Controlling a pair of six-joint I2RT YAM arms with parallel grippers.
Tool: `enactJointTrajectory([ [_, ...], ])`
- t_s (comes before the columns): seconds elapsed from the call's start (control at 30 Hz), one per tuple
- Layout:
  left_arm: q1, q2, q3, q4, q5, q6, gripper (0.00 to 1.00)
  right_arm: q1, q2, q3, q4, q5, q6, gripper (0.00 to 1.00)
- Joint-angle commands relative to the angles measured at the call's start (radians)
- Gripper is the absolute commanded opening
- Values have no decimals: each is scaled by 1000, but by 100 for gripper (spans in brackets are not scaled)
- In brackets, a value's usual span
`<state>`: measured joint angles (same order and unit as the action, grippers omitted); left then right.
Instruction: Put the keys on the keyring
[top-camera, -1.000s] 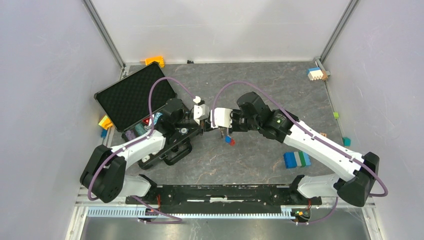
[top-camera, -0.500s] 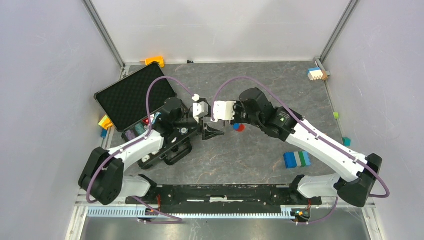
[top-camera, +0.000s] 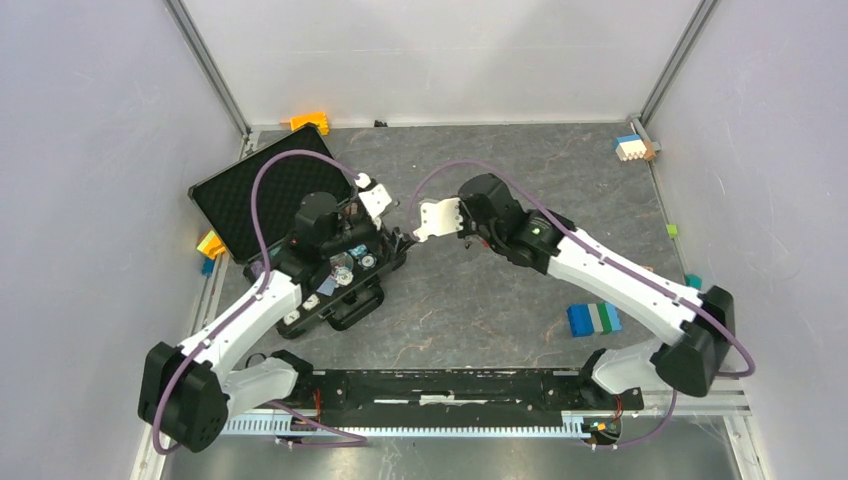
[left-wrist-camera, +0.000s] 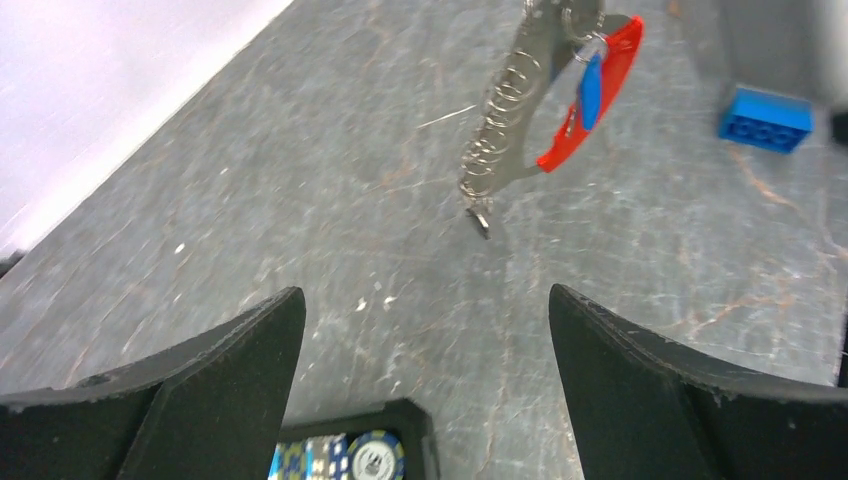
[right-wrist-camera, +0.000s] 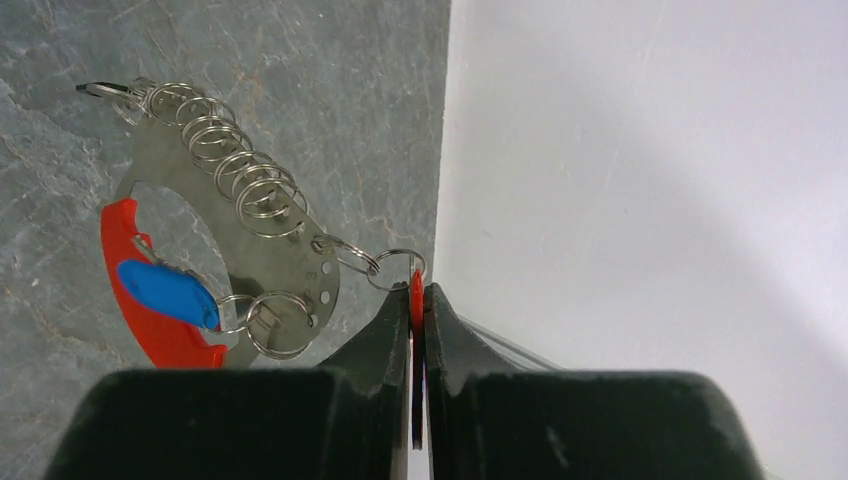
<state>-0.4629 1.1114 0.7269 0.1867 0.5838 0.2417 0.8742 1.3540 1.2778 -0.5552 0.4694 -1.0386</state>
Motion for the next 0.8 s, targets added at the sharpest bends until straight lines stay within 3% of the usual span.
enactJointTrajectory([
  [0.0,32,-55,0,-85,-202,3,97,-24,91,84,79,11,-28,0],
  [0.13,71,-85,-17,-101,-254,-21,100,-79,182,117,69,-49,-13,0],
  [0.33,88,-126,-44,-116,-264,0,100,-222,281,35,99,-122,-7,0],
  [0.77,88,-119,-34,-160,-191,33,100,-452,522,-116,195,-95,-88,0],
])
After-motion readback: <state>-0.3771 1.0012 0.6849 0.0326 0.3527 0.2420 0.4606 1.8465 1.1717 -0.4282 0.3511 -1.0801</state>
